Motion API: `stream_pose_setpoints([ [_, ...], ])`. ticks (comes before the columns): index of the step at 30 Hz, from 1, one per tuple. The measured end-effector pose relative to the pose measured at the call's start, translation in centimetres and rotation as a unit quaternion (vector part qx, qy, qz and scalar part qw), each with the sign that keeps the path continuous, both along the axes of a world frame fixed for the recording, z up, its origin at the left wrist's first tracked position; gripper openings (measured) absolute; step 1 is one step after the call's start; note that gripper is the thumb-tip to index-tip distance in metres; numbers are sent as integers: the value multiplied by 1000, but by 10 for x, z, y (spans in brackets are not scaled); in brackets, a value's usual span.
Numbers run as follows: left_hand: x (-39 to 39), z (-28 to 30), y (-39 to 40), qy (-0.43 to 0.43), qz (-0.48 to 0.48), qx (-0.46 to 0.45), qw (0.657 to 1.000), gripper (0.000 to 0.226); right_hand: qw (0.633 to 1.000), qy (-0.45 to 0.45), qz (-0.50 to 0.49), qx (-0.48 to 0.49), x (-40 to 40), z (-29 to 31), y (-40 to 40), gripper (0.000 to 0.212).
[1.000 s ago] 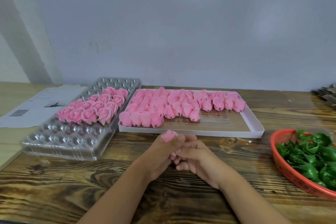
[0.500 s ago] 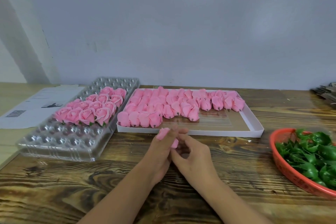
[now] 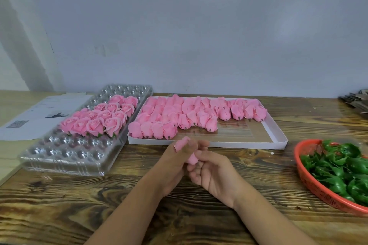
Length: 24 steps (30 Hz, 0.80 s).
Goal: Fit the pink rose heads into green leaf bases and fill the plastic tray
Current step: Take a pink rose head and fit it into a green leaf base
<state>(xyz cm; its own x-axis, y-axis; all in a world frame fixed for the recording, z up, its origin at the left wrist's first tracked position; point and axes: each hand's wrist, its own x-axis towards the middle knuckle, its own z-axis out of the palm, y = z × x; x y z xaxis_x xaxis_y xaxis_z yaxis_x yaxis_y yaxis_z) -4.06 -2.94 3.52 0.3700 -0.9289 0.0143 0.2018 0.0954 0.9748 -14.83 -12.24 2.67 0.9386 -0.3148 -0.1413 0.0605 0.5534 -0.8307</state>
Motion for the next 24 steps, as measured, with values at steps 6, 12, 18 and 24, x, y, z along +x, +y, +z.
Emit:
stream_pose_setpoints([
  [6, 4, 2, 2, -47, 25, -22, 998, 58, 999, 2, 12, 40, 0, 1, -2, 34],
  [12, 8, 0, 4, -92, 71, -42, 992, 28, 999, 54, 4, 3, 1, 2, -5, 38],
  [18, 10, -3, 4, -129, 83, -43, 987, 36, 994, 108, 5, -15, -1, 0, -12, 45],
  [24, 10, -5, 5, -168, 82, -38, 982, 24, 990, 134, 47, -23, -5, 3, -17, 45],
])
